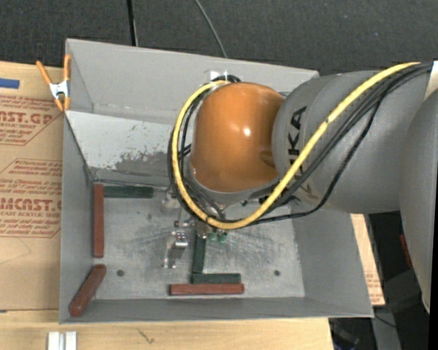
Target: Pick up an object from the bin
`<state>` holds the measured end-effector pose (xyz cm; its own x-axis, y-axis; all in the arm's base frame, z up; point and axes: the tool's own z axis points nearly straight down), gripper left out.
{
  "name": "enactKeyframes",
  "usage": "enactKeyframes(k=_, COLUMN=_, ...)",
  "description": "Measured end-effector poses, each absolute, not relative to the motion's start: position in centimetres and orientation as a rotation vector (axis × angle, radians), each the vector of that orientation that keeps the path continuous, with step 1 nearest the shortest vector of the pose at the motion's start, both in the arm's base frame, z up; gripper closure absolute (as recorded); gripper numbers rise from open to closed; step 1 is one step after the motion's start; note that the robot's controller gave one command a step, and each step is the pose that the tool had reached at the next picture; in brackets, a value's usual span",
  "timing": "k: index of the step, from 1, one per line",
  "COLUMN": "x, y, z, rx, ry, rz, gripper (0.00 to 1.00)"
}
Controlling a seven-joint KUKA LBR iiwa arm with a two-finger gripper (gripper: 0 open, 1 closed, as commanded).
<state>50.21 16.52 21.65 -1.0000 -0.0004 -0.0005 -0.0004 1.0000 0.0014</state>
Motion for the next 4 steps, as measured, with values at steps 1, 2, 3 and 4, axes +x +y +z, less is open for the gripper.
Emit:
enactKeyframes(k=1, x=50.4, y=12.1, z=16.7, rx=-0.040, ry=3.134, rz=0.004, gripper=0.00)
enactKeyframes(k=2, x=49.5, y=11.3, z=12.1, rx=-0.289, ry=3.129, rz=-0.005, gripper=0.00)
enactKeyframes(k=3, x=49.6, y=9.3, z=8.5, rx=0.056, ry=3.133, rz=0.003, gripper=1.00)
enactKeyframes(k=4, x=49.8, y=9.2, z=8.4, rx=0.057, ry=3.124, rz=0.005, gripper=0.00)
